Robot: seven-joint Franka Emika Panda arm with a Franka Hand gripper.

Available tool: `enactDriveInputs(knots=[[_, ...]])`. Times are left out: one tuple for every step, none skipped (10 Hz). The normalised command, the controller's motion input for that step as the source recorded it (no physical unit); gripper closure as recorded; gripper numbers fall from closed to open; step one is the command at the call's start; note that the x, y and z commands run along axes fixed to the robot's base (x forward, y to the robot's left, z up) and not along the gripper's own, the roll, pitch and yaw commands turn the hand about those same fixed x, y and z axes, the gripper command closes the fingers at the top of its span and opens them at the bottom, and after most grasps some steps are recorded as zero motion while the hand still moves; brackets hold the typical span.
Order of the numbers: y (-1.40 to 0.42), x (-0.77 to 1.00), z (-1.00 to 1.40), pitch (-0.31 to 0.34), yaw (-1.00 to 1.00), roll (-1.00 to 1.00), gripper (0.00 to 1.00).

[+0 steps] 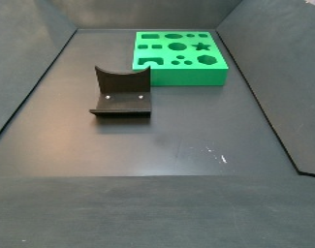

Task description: Insert the oval object.

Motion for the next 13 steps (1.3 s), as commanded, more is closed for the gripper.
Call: enactDriveInputs(knots=[[-0.16,-0.09,-0.99,-0.107,-0.99,0.04,1.0],[-0.16,-0.09,-0.99,-0.111,-0.99,0.04,1.0],[-0.16,-0.09,-0.98,-0.113,-0.99,0.04,1.0],[-0.15,-0.09,-0.98,-0.114,-1.0,0.05,1.0],[-0.15,-0.09,-0.98,-0.111,-1.0,0.05,1.0],[-0.18,-0.08,-0.93,-0.1,-0.96,0.03,1.0],[-0.16,-0.08,-0.93,-0.1,-0.98,0.03,1.0],[-0.06,-0.06,-0.9,-0.059,-1.0,0.01,1.0],[0.0,0.0,-0.51,0.0,-1.0,-0.03,1.0],[0.0,0.0,-0.47,0.0,-1.0,-0.05,1.0],[0.0,0.0,-0.49,0.026,-1.0,-0.04,1.0],[0.0,0.05,-0.35,0.04,-1.0,-0.06,1.0],[0.0,0.13,-0.14,0.05,-0.94,-0.07,1.0]])
